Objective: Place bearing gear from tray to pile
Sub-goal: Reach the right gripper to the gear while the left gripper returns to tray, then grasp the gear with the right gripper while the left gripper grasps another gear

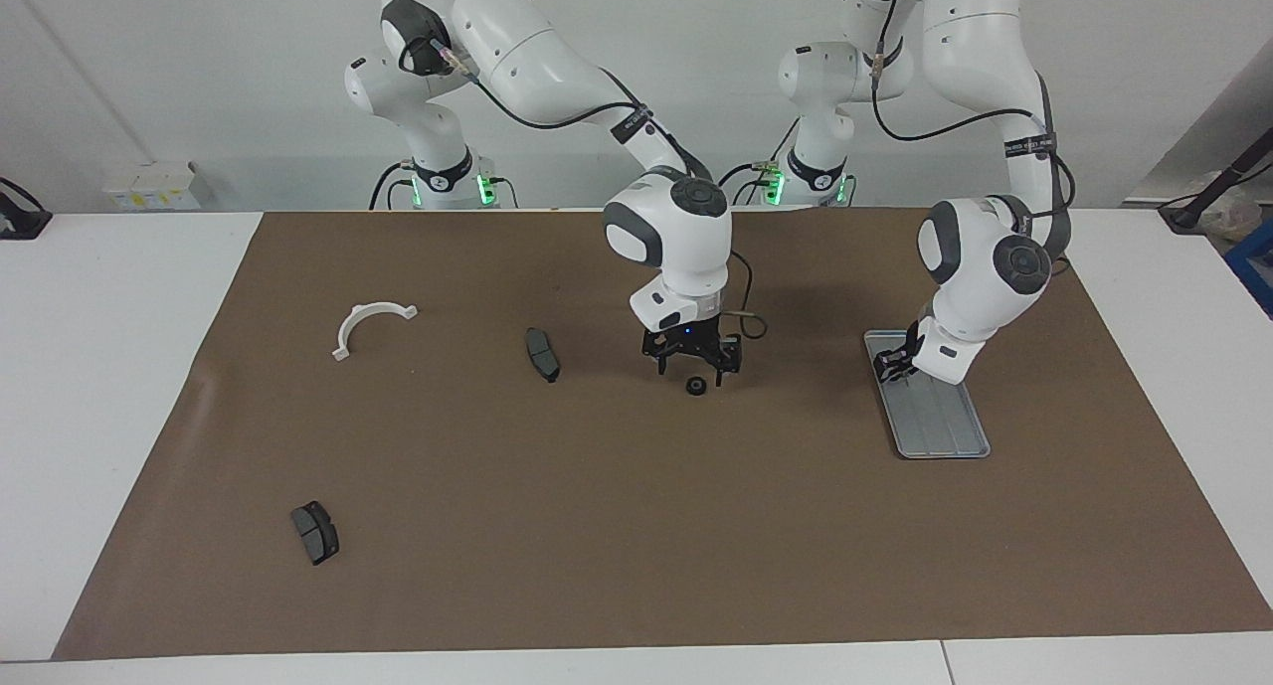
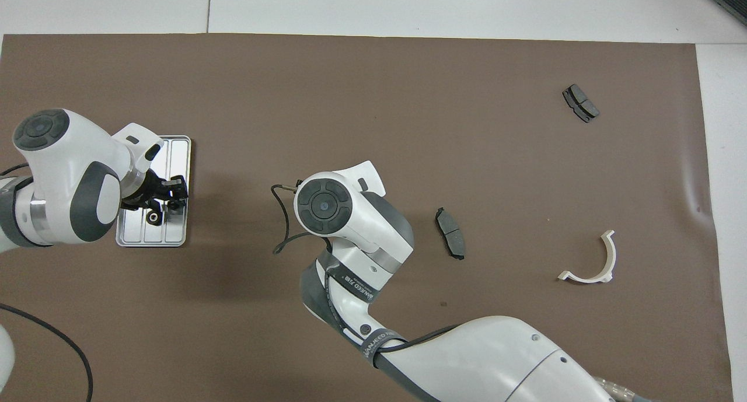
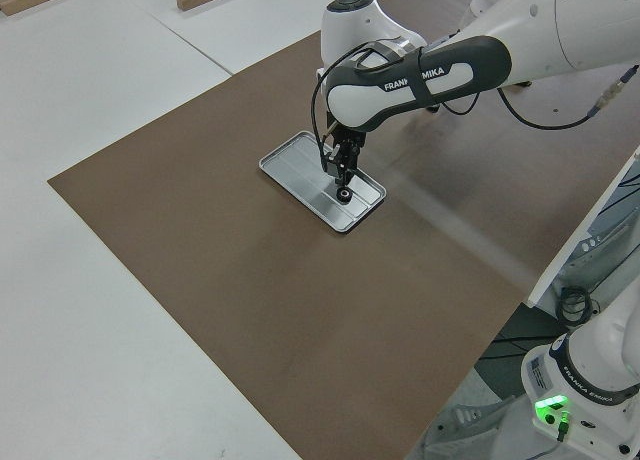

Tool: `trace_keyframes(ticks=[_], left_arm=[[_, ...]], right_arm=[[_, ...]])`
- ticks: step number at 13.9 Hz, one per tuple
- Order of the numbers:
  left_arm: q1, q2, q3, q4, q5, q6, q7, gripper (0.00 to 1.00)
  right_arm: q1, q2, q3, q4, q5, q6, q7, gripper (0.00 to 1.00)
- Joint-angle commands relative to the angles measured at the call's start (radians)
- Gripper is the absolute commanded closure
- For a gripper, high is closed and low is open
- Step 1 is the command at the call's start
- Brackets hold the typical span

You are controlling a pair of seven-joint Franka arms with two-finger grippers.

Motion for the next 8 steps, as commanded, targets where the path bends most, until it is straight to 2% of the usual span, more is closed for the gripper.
trace_keyframes(ticks=[1, 2, 5, 8], left_arm=[[0.023, -0.032, -0.009, -0.059, -0.009, 0.03, 0.006, 0.52], [0.021, -0.032, -0.009, -0.069, -0.009, 0.032, 0.001, 0.53], [0.021, -0.032, -0.009, -0.077, -0.009, 0.033, -0.002, 0.57], [0.006, -0.03, -0.011, -0.077, -0.009, 0.062, -0.035, 0.58]], right_arm=[[-0.002, 0.015, 0.003, 0.009, -0.032, 0.04, 0.01, 0.07], [-0.002, 0.016, 0.002, 0.001, -0.034, 0.041, 0.007, 0.17], [-0.001, 0.019, 0.003, -0.023, -0.049, 0.067, -0.007, 0.33], [0.006, 0.022, 0.003, -0.04, -0.051, 0.078, -0.022, 0.34]])
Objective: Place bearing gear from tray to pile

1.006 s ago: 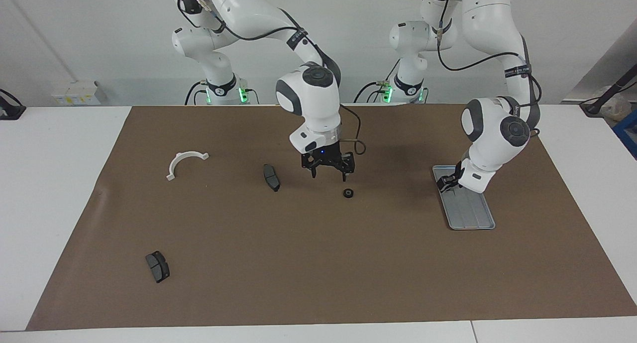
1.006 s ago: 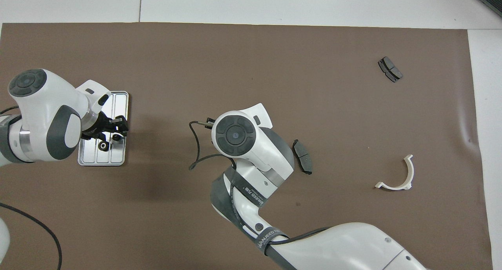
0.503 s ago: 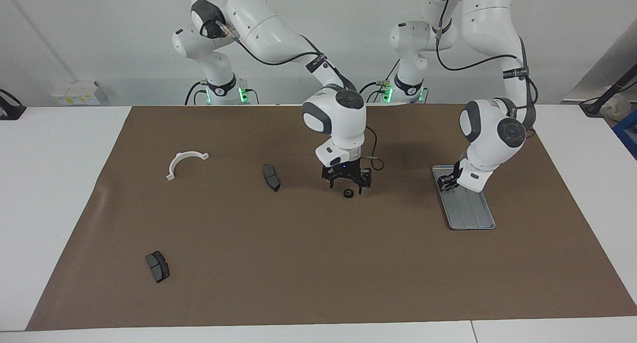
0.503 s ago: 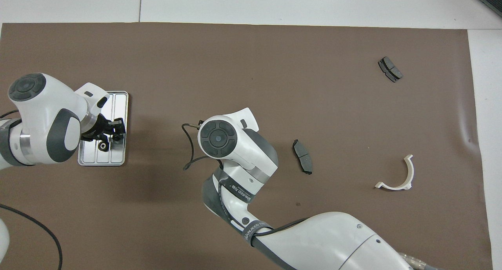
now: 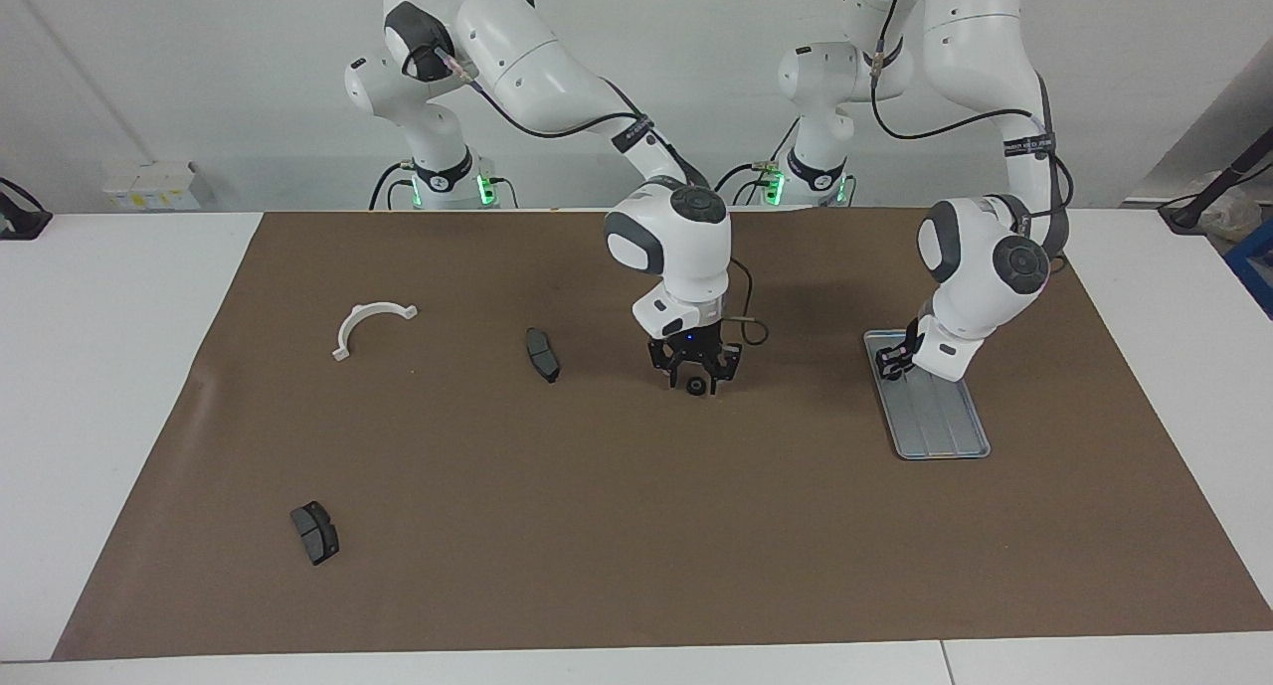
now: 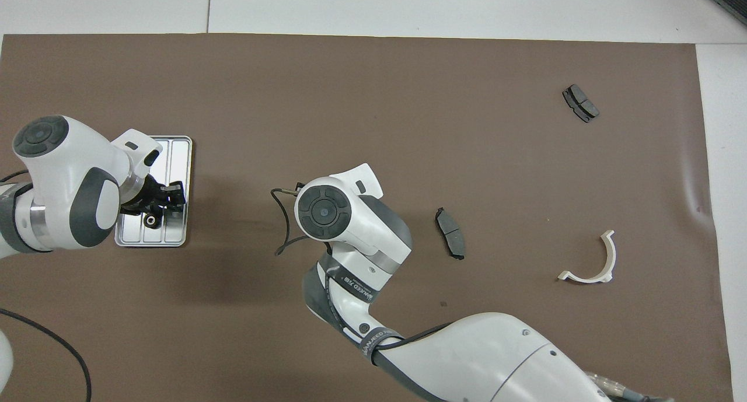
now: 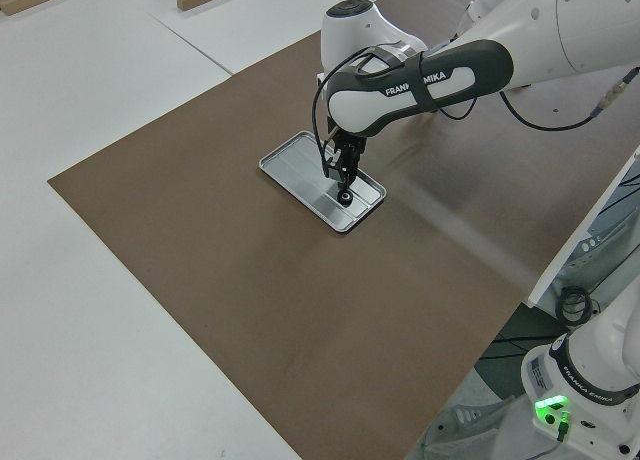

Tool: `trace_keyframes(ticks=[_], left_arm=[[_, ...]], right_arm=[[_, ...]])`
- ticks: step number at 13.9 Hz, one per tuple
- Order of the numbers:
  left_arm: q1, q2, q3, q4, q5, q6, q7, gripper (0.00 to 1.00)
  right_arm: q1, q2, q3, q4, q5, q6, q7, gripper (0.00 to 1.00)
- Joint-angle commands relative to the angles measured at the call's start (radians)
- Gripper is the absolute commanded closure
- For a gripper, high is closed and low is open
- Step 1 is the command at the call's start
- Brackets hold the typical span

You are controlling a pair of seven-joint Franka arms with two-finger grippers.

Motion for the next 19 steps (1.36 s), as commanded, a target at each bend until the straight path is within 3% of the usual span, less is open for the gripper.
trace_keyframes(ticks=[1, 3, 5, 6, 8, 12, 19], left_arm=[[-0.009, -0.017, -0.007, -0.043, -0.008, 0.05, -0.051, 0.59], [-0.023, -0.018, -0.007, -0.048, -0.008, 0.046, -0.054, 0.59], [-0.021, -0.018, -0.007, -0.053, -0.008, 0.046, -0.049, 0.61], [-0.021, -0.02, -0.007, -0.057, -0.008, 0.046, -0.046, 0.62], [-0.018, -0.021, -0.006, -0.06, -0.008, 0.044, -0.036, 0.66], [-0.01, -0.02, -0.007, -0.06, -0.008, 0.046, -0.031, 0.76], [-0.012, -0.008, -0.006, -0.027, -0.003, 0.044, -0.036, 0.91]], right_arm=[[0.01, 0.011, 0.003, -0.019, -0.021, 0.049, -0.014, 0.34], [0.01, 0.014, 0.003, -0.019, -0.021, 0.052, -0.014, 0.34], [0.013, 0.014, 0.003, -0.018, -0.021, 0.041, -0.016, 0.43], [0.013, 0.014, 0.001, -0.016, -0.024, 0.038, -0.016, 0.57], [0.013, 0.014, 0.001, -0.012, -0.042, 0.031, -0.016, 0.97], [-0.018, -0.03, -0.002, -0.03, -0.079, -0.032, -0.028, 1.0], [-0.211, -0.309, 0.004, -0.346, -0.065, -0.015, -0.246, 1.0]])
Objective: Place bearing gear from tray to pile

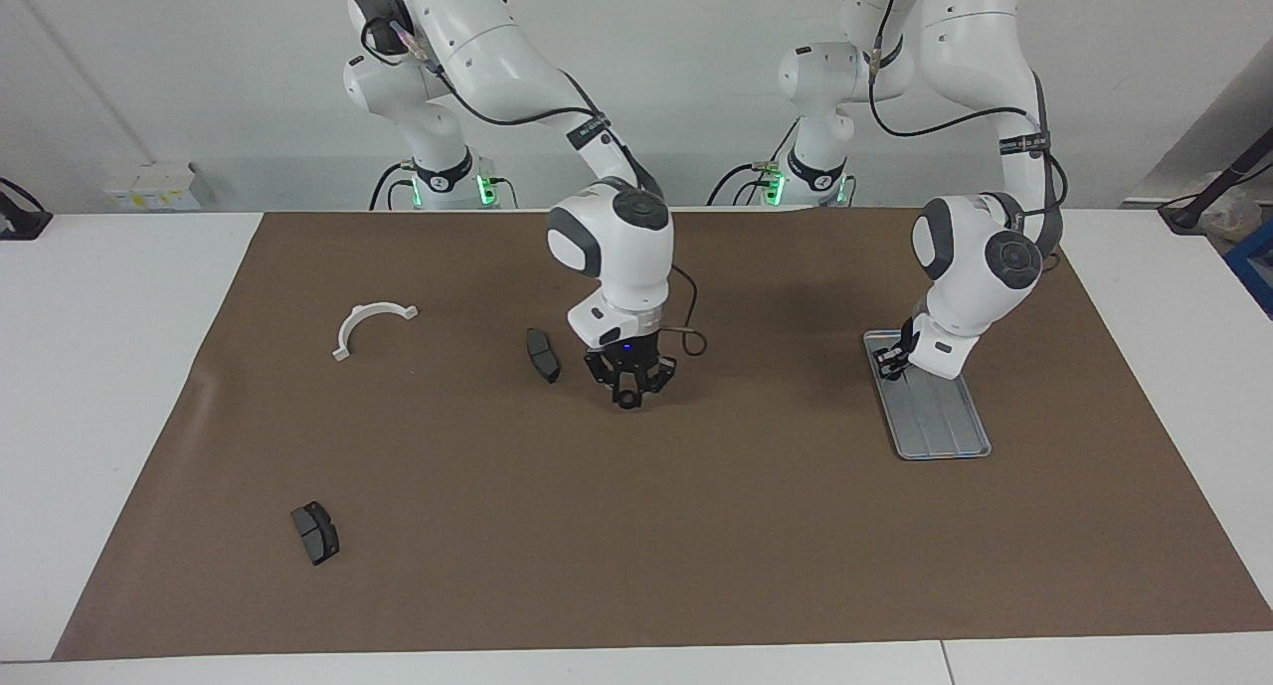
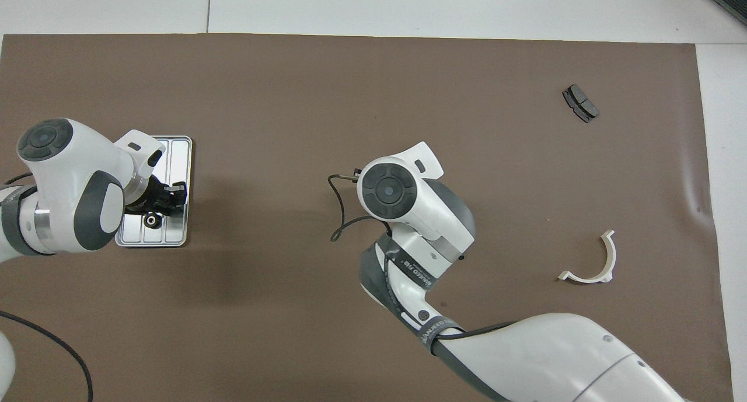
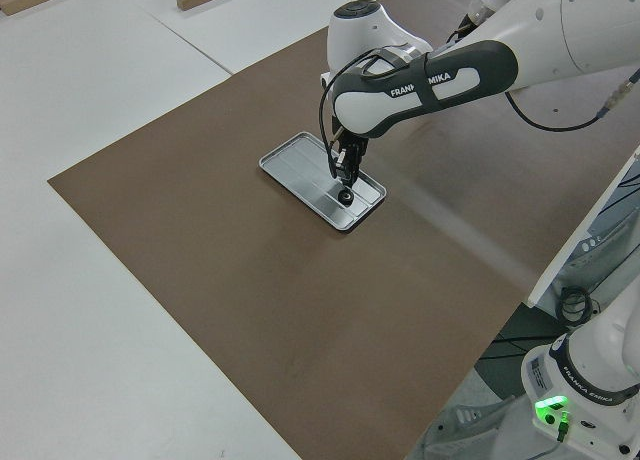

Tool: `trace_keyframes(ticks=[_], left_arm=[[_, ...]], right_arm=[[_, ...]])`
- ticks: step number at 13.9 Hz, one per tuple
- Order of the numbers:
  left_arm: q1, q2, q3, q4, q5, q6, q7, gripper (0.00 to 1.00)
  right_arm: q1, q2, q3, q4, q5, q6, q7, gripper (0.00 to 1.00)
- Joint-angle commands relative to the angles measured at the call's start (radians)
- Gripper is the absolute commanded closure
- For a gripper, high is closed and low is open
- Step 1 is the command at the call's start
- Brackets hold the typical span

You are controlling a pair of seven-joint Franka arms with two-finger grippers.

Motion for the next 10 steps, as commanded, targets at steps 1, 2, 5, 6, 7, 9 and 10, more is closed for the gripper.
trace_keyframes(ticks=[1, 2, 5, 6, 7, 9, 10], left_arm=[[-0.009, 0.011, 0.001, 0.04, -0.004, 0.012, -0.005, 0.92], [-0.013, 0.017, -0.001, 0.089, -0.006, -0.017, -0.011, 0.92], [-0.053, 0.011, -0.005, 0.198, -0.006, -0.129, -0.036, 0.92], [-0.076, -0.002, -0.007, 0.2, -0.006, -0.158, -0.075, 0.92], [-0.117, -0.019, -0.01, 0.197, -0.006, -0.175, -0.138, 0.92], [-0.245, -0.024, -0.011, 0.192, -0.006, -0.164, -0.299, 0.92], [-0.304, -0.024, -0.011, 0.194, -0.007, -0.155, -0.376, 0.92]], right_arm=[[-0.074, -0.135, 0.016, -0.161, -0.006, 0.011, -0.098, 1.0], [-0.095, -0.154, 0.016, -0.185, -0.006, 0.011, -0.147, 1.0], [-0.158, -0.198, 0.016, -0.243, -0.004, 0.009, -0.259, 1.0], [-0.175, -0.209, 0.016, -0.26, -0.003, 0.009, -0.297, 1.0], [-0.196, -0.218, 0.016, -0.275, 0.008, 0.009, -0.339, 1.0], [-0.247, -0.223, 0.016, -0.297, 0.045, 0.011, -0.477, 1.0], [-0.284, -0.224, 0.016, -0.31, 0.069, 0.011, -0.564, 1.0]])
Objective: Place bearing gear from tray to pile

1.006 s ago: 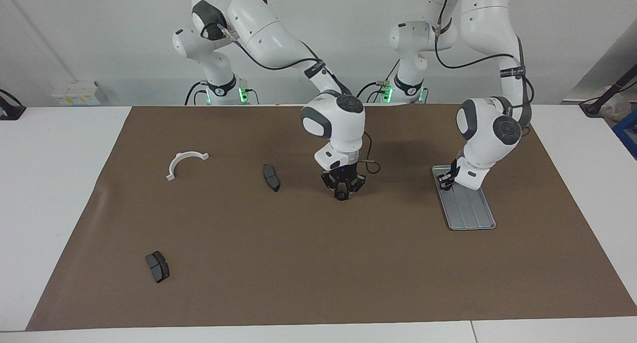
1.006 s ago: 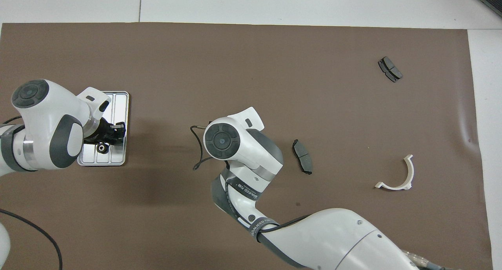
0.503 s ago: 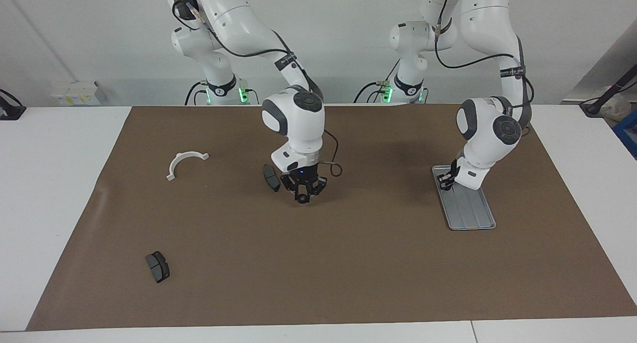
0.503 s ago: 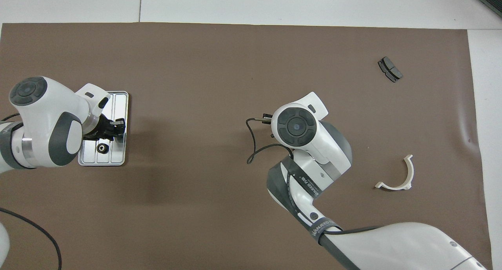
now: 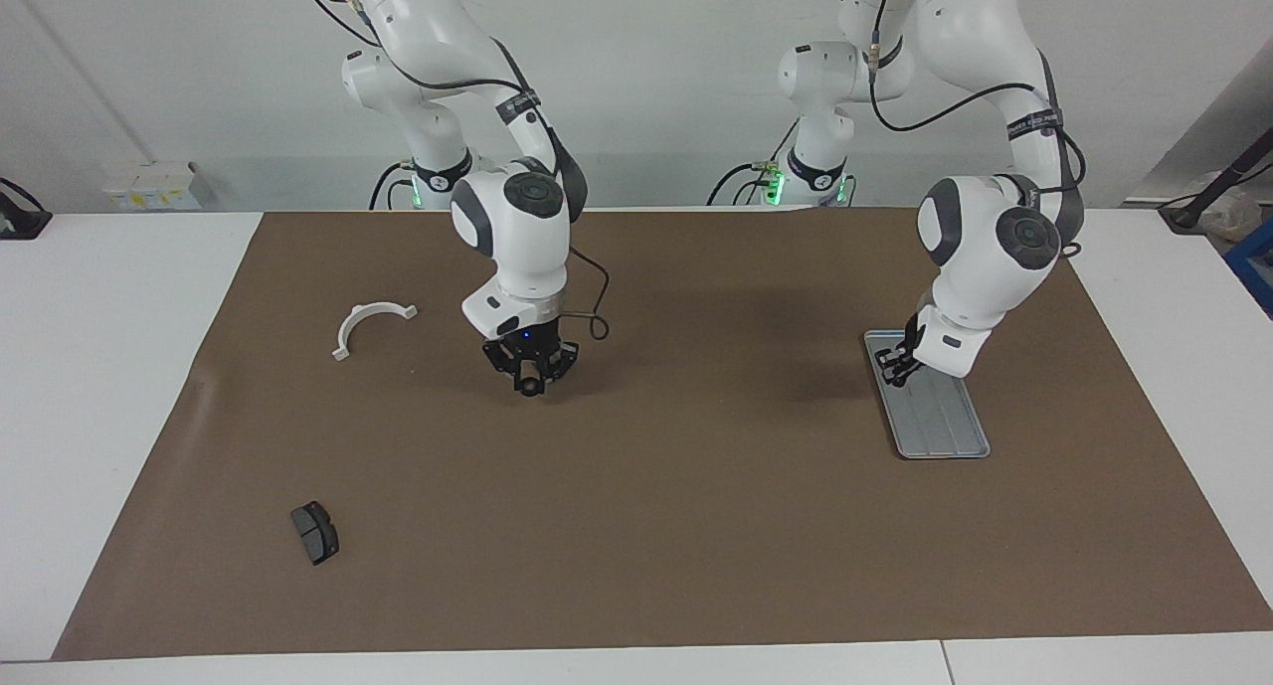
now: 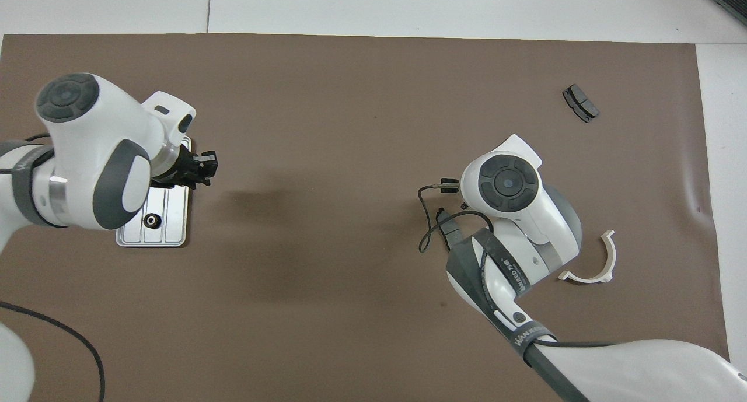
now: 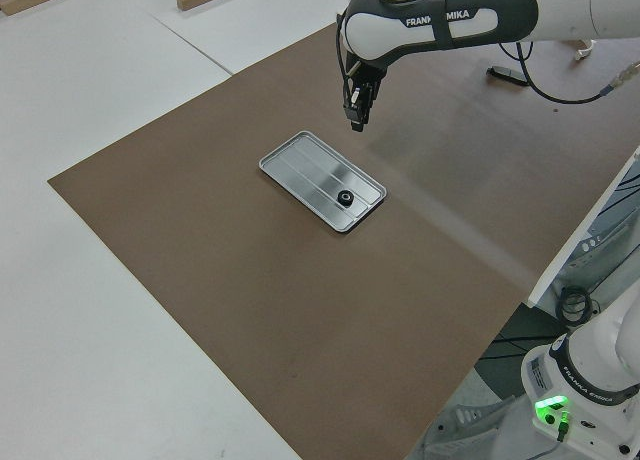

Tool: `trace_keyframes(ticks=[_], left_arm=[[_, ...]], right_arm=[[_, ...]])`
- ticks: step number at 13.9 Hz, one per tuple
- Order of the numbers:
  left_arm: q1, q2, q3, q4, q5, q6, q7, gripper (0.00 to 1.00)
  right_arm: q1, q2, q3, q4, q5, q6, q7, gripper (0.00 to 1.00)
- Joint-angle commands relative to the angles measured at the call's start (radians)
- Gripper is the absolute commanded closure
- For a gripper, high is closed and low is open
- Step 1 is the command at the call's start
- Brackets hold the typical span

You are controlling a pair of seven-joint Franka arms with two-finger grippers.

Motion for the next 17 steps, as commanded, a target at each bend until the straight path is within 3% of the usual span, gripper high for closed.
trace_keyframes(ticks=[1, 4, 6, 9, 11, 12, 14, 17], left_arm=[[-0.178, -0.012, 0.012, -0.002, -0.003, 0.014, -0.21, 0.92], [-0.32, 0.013, 0.012, -0.013, -0.005, 0.122, -0.399, 0.91], [-0.358, 0.051, 0.012, -0.015, -0.005, 0.175, -0.413, 0.88], [-0.366, 0.08, 0.011, -0.064, -0.005, 0.284, -0.41, 0.68], [-0.365, 0.079, 0.012, -0.067, -0.006, 0.291, -0.396, 0.31], [-0.363, 0.082, 0.012, -0.059, -0.005, 0.285, -0.393, 0.22], [-0.352, 0.083, 0.015, -0.039, -0.005, 0.268, -0.396, 0.19], [-0.261, 0.073, 0.022, 0.005, 0.003, 0.204, -0.37, 0.2]], right_arm=[[-0.101, -0.036, 0.016, -0.063, 0.071, 0.011, -0.231, 1.0], [-0.181, -0.047, 0.016, -0.096, 0.125, 0.011, -0.405, 1.0], [-0.242, -0.049, 0.016, -0.103, 0.128, 0.011, -0.507, 1.0], [-0.298, -0.036, 0.014, -0.103, 0.235, 0.025, -0.653, 1.0], [-0.328, -0.035, 0.014, -0.103, 0.24, 0.025, -0.696, 0.81], [-0.33, -0.035, 0.014, -0.102, 0.24, 0.025, -0.697, 0.57], [-0.328, -0.033, 0.014, -0.1, 0.24, 0.023, -0.686, 0.14], [-0.31, -0.036, 0.017, -0.086, 0.242, 0.017, -0.633, 0.11]])
